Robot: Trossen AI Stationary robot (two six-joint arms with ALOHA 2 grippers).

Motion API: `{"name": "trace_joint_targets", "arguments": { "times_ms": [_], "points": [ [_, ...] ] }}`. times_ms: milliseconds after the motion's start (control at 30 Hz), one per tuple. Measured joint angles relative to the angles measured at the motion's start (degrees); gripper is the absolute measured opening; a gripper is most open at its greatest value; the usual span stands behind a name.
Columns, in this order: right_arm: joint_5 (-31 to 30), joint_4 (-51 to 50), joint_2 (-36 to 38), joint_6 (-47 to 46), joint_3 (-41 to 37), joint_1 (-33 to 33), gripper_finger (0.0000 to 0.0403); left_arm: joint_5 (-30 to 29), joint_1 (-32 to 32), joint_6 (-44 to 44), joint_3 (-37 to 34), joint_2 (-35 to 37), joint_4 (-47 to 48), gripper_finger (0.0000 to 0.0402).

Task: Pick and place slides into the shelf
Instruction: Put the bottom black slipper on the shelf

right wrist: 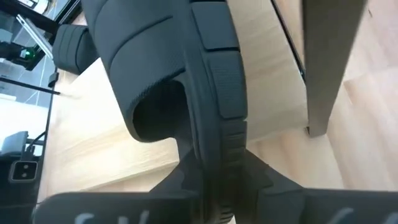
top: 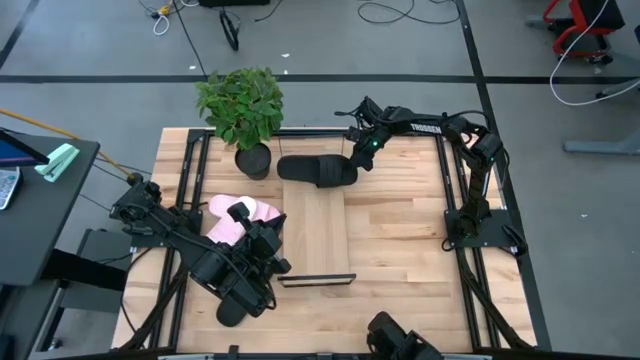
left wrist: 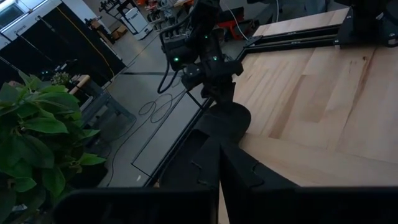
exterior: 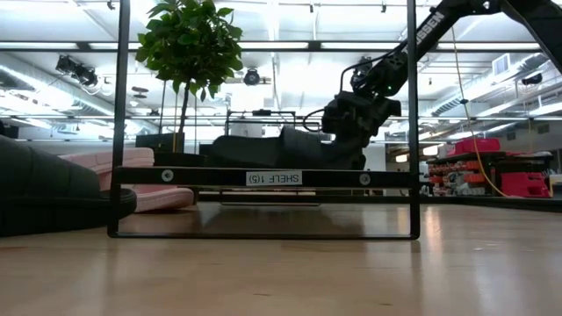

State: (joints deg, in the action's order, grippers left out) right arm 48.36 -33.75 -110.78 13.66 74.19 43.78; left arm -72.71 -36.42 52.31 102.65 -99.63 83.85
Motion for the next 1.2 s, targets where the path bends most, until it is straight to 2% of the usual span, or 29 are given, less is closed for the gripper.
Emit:
{"name": "trace_joint_targets", "arguments": {
  "times_ms": [300, 433, 500, 700, 833, 1067, 1200],
  "points": [
    [2.26, -3.03, 0.00, 1.03, -0.07, -0.05, 0.0046, 0.02, 0.22, 0.00, 0.00, 0.00, 0.00, 0.0023],
    [0.45, -2.36, 0.00, 0.59, -0.07, -0.06, 0.0047, 0.00, 0.39, 0.00, 0.00, 0.00, 0.00, 0.0014],
    [-0.47, -2.22, 0.00, 0.56, -0.07, -0.20, 0.0064, 0.00, 0.37, 0.00, 0.00, 0.00, 0.00, 0.0009],
    [-2.24, -0.93, 0.00, 0.47, -0.04, -0.25, 0.0156, 0.00, 0.35, 0.02, 0.00, 0.00, 0.00, 0.0012],
    [-7.04, -0.42, 0.00, 0.48, -0.04, -0.91, 0.0201, 0.00, 0.37, 0.02, 0.00, 0.00, -0.01, 0.0024],
    [-16.07, 1.52, -0.02, 0.97, -0.05, -2.44, 0.0248, 0.00, 0.37, 0.02, 0.00, 0.00, 0.00, 0.0021],
    [-17.72, 2.33, -0.02, 1.00, -0.06, -3.09, 0.0259, 0.13, 0.37, 0.04, 0.00, 0.00, -0.01, 0.0010]
  ]
}}
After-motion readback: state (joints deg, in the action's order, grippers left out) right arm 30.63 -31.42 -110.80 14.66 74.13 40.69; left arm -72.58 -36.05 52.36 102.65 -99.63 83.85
